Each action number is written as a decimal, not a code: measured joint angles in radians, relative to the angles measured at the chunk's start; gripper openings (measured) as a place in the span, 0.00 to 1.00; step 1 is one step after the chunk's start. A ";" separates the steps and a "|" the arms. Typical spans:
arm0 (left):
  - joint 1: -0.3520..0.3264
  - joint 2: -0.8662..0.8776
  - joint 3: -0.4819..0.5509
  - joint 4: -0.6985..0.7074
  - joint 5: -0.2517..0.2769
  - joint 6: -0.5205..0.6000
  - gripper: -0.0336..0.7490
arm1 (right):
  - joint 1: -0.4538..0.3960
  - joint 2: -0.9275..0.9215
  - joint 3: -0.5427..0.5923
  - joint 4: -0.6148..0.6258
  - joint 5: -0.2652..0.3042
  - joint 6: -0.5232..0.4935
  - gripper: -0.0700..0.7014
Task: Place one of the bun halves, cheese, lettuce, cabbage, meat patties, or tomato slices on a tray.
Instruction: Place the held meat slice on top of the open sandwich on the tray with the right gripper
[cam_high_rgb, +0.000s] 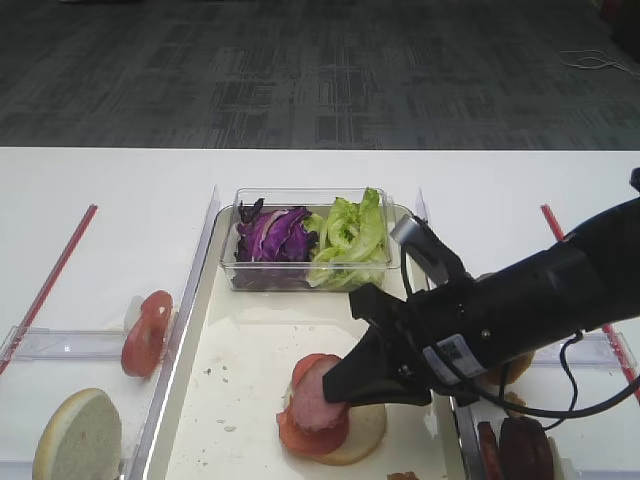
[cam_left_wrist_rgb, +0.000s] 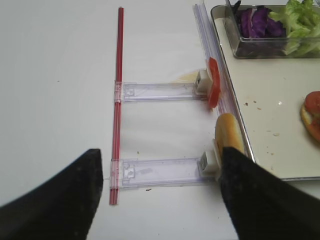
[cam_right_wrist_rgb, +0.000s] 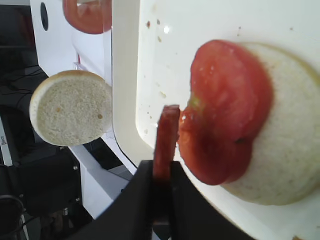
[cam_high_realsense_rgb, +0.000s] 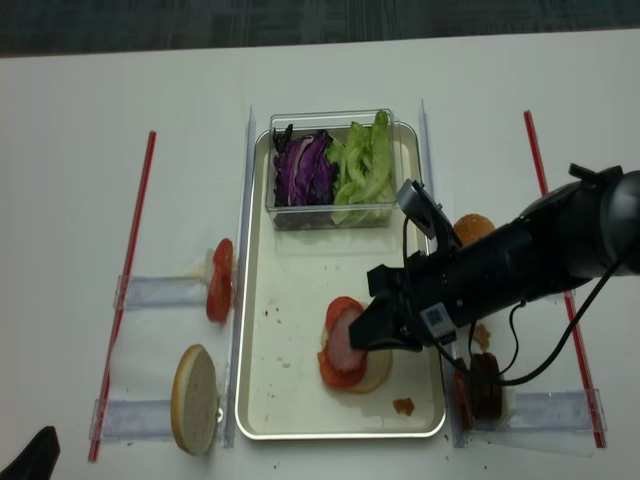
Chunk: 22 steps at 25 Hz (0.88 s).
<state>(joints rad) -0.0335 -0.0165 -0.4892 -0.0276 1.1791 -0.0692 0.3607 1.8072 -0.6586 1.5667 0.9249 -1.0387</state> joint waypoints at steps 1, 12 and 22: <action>0.000 0.000 0.000 0.000 0.000 0.000 0.64 | 0.000 0.004 0.000 0.000 0.000 -0.002 0.20; 0.000 0.000 0.000 0.002 0.000 0.000 0.64 | 0.000 0.035 0.000 0.049 -0.014 -0.070 0.20; 0.000 0.000 0.000 0.002 0.000 0.000 0.64 | 0.000 0.035 0.000 0.054 -0.058 -0.076 0.20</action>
<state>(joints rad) -0.0335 -0.0165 -0.4892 -0.0259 1.1791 -0.0692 0.3607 1.8425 -0.6586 1.6203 0.8672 -1.1146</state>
